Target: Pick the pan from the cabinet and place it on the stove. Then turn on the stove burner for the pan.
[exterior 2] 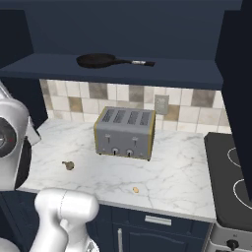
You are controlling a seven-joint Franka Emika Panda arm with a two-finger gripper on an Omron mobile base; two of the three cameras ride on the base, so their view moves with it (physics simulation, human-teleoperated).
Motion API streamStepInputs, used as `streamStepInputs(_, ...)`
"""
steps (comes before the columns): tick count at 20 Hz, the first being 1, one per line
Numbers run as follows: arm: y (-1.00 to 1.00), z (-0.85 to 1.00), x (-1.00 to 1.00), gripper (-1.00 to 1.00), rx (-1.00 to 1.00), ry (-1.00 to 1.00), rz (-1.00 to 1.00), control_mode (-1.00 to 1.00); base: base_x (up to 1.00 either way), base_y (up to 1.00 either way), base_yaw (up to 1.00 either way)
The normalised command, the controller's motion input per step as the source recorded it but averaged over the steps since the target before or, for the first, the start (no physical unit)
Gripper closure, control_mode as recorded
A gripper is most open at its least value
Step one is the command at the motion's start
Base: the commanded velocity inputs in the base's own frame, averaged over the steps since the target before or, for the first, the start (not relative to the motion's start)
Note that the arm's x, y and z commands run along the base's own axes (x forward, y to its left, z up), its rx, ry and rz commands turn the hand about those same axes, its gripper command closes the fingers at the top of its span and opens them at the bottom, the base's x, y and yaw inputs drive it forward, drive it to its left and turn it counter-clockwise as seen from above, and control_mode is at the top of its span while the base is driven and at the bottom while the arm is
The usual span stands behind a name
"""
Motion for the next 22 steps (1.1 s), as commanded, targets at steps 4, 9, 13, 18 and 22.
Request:
streamStepInputs(4, -0.26, -0.1, 0.37, -1.0, -0.13, 0.0, -0.47, -1.0, 0.0, 0.0, 0.0)
streamStepInputs(9, -0.28, -0.02, 0.52, -1.0, -0.11, 0.04, -0.42, -1.0, 0.0, 0.0, 0.0)
streamStepInputs(13, -0.38, 0.0, 0.57, -1.0, -0.07, 0.11, -0.38, -1.0, 0.0, 0.0, 0.0)
streamStepInputs(18, -0.41, 0.0, 0.54, -1.0, -0.03, 0.17, -0.37, -1.0, 0.0, 0.0, 0.0)
streamStepInputs(22, -0.39, 0.0, 0.58, -1.0, 0.0, 0.18, -0.31, -1.0, 0.0, 0.0, 0.0)
